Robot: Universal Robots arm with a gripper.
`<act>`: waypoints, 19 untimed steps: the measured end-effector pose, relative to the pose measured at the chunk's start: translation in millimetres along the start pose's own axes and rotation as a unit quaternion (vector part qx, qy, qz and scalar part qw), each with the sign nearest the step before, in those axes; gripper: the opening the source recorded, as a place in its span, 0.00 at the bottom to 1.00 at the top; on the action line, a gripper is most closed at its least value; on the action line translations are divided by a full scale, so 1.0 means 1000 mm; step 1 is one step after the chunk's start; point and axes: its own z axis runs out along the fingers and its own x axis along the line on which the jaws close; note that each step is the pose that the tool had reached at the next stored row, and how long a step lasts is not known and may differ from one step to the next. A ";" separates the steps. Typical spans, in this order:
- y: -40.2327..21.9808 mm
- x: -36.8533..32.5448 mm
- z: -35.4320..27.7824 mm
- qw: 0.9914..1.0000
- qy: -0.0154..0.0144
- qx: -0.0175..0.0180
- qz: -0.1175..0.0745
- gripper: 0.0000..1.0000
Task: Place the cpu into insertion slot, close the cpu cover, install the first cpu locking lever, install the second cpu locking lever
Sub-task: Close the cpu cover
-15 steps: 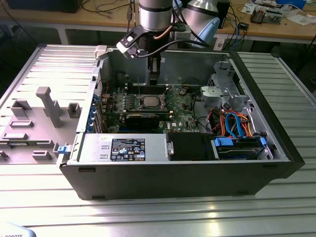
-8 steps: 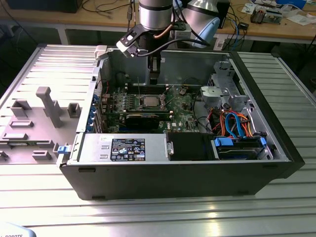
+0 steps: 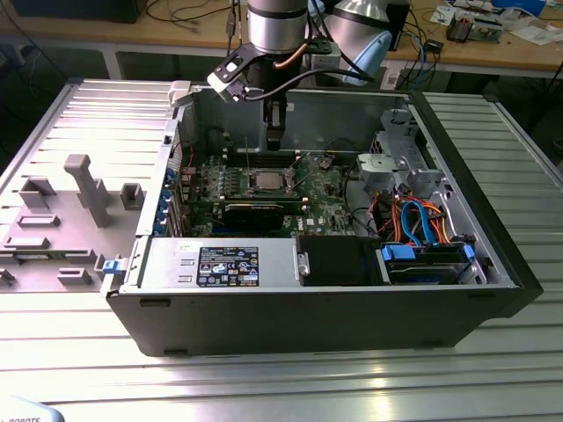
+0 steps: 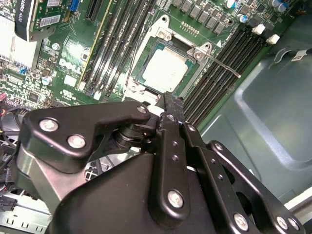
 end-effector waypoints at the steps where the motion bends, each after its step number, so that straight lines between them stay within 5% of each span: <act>1: 0.0000 0.0000 0.0000 1.000 0.000 0.000 0.000 0.11; 10: 0.0061 0.0001 0.0002 1.000 0.000 0.001 0.000 0.11; 14: 0.0142 0.0001 0.0004 1.000 0.000 0.003 0.000 0.11; 19: 0.0322 0.0002 0.0010 1.000 0.000 0.005 0.000 0.11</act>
